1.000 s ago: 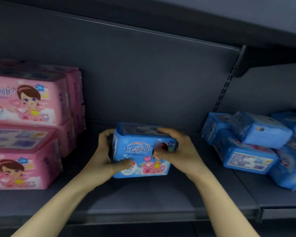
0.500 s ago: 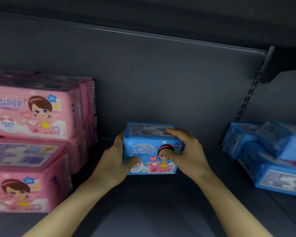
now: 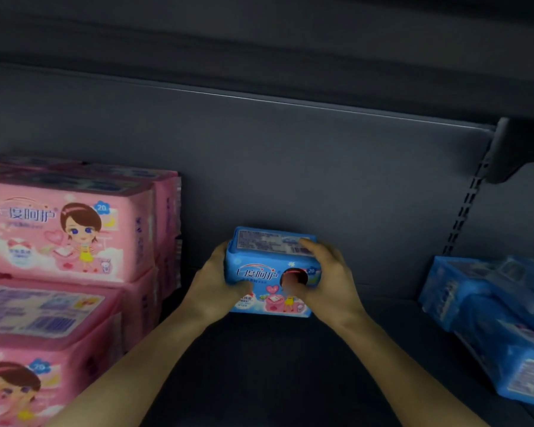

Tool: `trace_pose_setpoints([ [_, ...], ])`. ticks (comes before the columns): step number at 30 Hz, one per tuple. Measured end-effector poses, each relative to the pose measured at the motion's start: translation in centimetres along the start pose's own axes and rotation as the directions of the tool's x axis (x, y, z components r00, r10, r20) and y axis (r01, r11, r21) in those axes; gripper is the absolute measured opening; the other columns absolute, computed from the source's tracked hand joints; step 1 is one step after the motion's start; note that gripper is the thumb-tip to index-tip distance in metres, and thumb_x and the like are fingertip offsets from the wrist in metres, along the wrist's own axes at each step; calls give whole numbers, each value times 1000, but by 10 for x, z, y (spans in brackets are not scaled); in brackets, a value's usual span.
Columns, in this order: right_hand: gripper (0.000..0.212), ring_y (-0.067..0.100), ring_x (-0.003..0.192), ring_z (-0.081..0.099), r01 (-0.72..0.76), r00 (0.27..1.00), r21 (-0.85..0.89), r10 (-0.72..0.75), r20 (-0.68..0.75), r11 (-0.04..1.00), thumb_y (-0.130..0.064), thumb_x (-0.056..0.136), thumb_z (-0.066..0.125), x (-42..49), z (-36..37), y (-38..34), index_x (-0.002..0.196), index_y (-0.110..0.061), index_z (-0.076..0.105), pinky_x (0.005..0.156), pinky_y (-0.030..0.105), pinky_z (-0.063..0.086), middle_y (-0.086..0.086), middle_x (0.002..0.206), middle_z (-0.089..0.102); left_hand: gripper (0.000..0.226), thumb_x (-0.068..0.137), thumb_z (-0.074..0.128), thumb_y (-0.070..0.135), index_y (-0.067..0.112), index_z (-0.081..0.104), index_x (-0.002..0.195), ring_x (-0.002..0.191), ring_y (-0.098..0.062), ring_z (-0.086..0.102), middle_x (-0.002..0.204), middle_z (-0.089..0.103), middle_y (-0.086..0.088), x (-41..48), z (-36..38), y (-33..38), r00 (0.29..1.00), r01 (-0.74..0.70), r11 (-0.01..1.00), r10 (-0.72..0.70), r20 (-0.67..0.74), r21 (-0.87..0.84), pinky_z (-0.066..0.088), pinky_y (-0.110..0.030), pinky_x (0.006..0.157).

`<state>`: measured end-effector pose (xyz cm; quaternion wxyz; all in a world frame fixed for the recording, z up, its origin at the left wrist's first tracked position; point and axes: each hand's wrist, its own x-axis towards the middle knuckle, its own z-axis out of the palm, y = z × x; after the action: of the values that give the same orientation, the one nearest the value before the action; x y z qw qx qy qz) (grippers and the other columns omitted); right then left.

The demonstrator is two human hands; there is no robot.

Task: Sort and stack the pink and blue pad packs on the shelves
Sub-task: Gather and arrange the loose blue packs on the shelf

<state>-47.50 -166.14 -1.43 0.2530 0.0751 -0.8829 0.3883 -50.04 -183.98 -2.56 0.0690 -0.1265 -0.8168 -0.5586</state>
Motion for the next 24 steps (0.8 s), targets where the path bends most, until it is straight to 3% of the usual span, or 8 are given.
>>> trace_pose_setpoints([
  [8,64,3,104,40,-7,999,-27,8,33,1000,-11,76,74,11,8,11,133,-14,47,81,3,34,3,129,41,68,77,68,-4,20,40,135,89,-4,59,96,59,15,12,5,-11,1000,31,997,-31,5,-65,50,-27,82],
  [12,62,3,102,42,-15,998,-29,17,56,999,-10,76,74,14,13,14,132,-14,48,82,8,35,2,127,45,68,77,68,-5,18,39,134,92,-9,60,96,59,14,16,6,-19,997,73,993,-73,2,-96,50,-29,83],
  [18,58,6,105,45,-10,998,-98,17,68,995,-11,80,69,16,20,14,134,-15,46,83,7,35,1,129,42,68,83,61,-6,18,31,139,86,-1,54,92,52,18,19,9,-22,997,75,995,-76,-11,-65,42,-9,64],
  [22,60,13,117,47,-25,997,-147,35,65,989,-9,82,67,16,24,15,136,-17,43,98,22,43,3,134,40,68,84,60,-4,20,29,140,86,-2,53,92,51,17,21,9,-23,997,81,995,-81,-2,-53,42,-9,63],
  [24,59,13,117,47,-35,997,-137,43,57,990,-8,81,68,17,24,14,135,-16,45,96,21,43,3,133,41,68,84,60,-5,20,29,140,89,-4,54,94,52,15,20,8,-24,997,82,995,-82,1,-56,44,-13,67],
])
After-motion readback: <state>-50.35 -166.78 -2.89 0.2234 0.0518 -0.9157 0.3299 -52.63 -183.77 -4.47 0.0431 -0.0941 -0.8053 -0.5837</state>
